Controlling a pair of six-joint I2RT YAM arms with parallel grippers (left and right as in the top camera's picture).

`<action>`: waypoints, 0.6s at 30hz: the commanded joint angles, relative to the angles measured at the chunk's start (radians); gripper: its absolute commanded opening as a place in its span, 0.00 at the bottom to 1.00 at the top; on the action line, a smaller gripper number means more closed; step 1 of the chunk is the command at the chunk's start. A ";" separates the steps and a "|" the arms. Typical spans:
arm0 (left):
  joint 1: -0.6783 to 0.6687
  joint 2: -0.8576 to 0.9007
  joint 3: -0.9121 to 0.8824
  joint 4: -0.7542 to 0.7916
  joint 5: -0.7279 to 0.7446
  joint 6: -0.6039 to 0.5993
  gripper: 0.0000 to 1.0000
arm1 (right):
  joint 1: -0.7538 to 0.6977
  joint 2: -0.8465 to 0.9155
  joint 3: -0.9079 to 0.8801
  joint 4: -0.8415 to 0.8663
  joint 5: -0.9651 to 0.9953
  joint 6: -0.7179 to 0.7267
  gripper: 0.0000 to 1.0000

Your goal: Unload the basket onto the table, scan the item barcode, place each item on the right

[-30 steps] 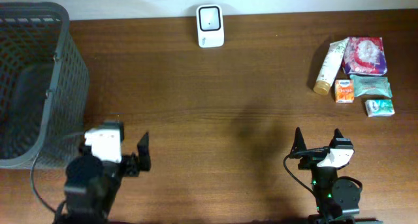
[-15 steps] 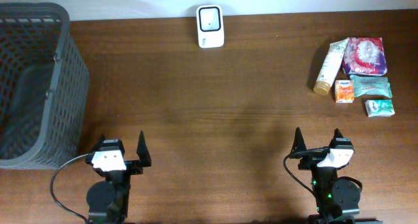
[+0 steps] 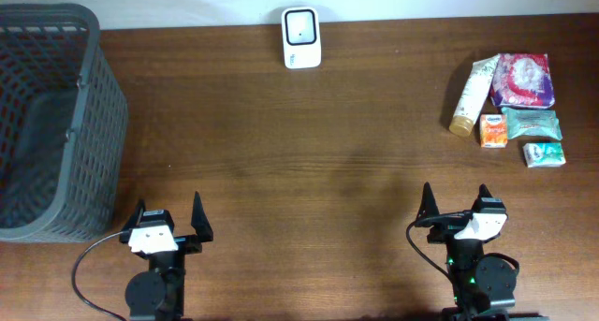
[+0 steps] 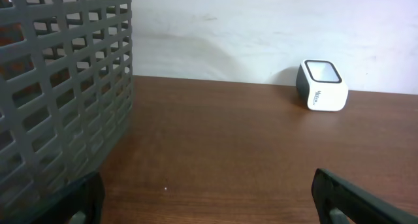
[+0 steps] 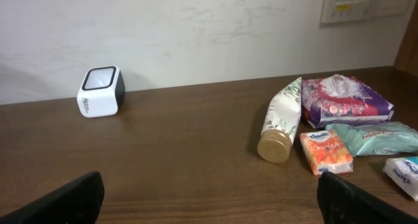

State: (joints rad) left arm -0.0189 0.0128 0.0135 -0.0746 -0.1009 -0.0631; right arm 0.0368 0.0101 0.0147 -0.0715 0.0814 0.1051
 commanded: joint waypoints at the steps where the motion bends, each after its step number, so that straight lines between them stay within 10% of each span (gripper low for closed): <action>1: 0.005 -0.008 -0.005 -0.006 0.026 0.012 0.99 | -0.005 -0.006 -0.009 -0.003 0.002 0.000 0.99; 18: 0.005 -0.008 -0.003 -0.008 0.056 0.053 0.99 | -0.005 -0.006 -0.009 -0.003 0.002 0.000 0.99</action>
State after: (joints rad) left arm -0.0189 0.0128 0.0135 -0.0788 -0.0593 -0.0257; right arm 0.0368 0.0101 0.0147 -0.0715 0.0814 0.1047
